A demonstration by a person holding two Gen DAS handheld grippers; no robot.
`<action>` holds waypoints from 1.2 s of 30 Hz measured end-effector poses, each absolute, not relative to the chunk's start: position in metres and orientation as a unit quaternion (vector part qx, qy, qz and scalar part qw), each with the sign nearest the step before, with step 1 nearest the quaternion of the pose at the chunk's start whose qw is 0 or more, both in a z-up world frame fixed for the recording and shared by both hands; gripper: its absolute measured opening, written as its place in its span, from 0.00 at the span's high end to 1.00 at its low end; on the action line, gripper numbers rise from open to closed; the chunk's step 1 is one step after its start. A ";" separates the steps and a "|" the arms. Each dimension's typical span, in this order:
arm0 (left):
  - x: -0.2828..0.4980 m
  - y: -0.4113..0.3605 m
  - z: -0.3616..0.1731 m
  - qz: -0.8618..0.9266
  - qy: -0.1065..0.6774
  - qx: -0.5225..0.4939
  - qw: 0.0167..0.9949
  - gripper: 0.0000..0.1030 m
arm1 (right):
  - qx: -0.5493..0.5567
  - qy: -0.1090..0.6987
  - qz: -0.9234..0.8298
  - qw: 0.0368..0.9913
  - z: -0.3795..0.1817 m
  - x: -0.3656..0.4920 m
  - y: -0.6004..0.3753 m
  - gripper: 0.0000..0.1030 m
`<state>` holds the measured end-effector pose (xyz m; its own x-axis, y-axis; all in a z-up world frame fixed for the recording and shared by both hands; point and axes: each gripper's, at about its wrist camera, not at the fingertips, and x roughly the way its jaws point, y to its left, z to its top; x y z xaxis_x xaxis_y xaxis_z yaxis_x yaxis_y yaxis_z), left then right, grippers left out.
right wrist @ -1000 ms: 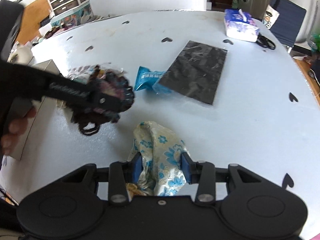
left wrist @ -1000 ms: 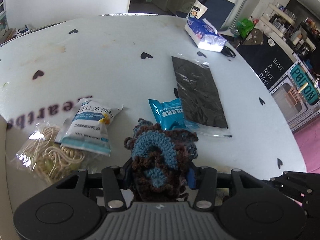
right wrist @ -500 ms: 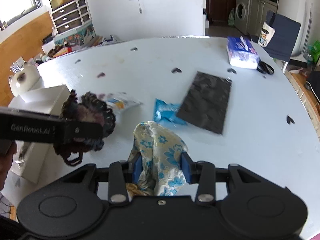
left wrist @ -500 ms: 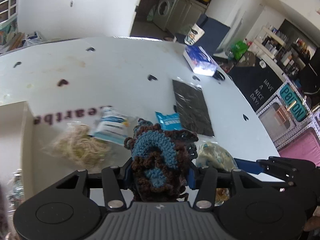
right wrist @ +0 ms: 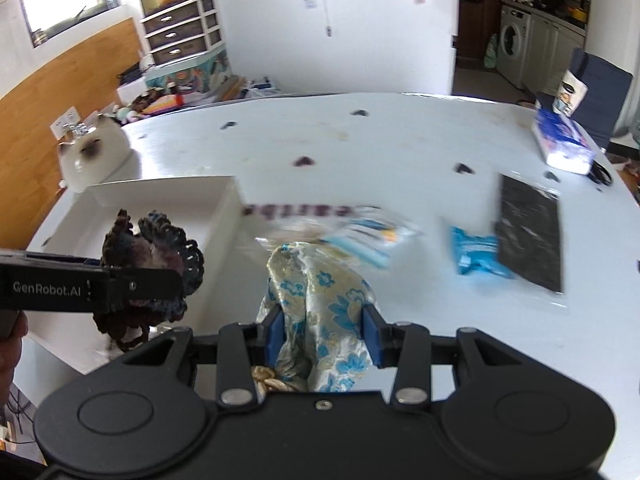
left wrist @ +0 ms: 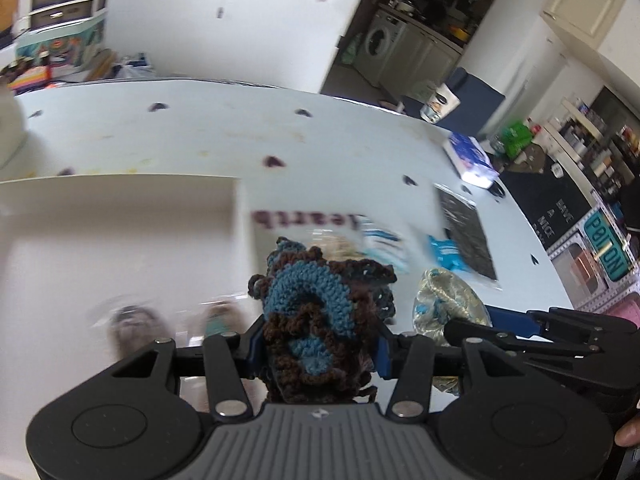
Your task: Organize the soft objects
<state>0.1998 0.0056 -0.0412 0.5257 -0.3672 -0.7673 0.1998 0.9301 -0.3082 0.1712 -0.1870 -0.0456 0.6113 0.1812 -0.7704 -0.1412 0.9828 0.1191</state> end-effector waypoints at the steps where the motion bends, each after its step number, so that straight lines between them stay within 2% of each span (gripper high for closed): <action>1: 0.197 0.016 -0.041 -0.160 0.458 -0.094 0.870 0.51 | 0.022 0.430 0.093 0.898 -0.045 0.171 -0.176 0.59; 20: 0.156 0.202 -0.063 -0.064 0.477 -0.110 0.870 0.51 | -0.007 0.428 0.186 0.885 -0.047 0.177 0.011 0.59; 36: 0.161 0.244 -0.089 -0.015 0.500 -0.072 0.863 0.50 | 0.004 0.461 0.223 0.859 -0.069 0.237 0.100 0.59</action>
<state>0.1605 0.2439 -0.0890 0.5000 -0.0987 -0.8604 -0.0458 0.9891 -0.1400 0.2365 0.1002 -0.0687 0.4761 0.3873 -0.7895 -0.3794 0.9004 0.2129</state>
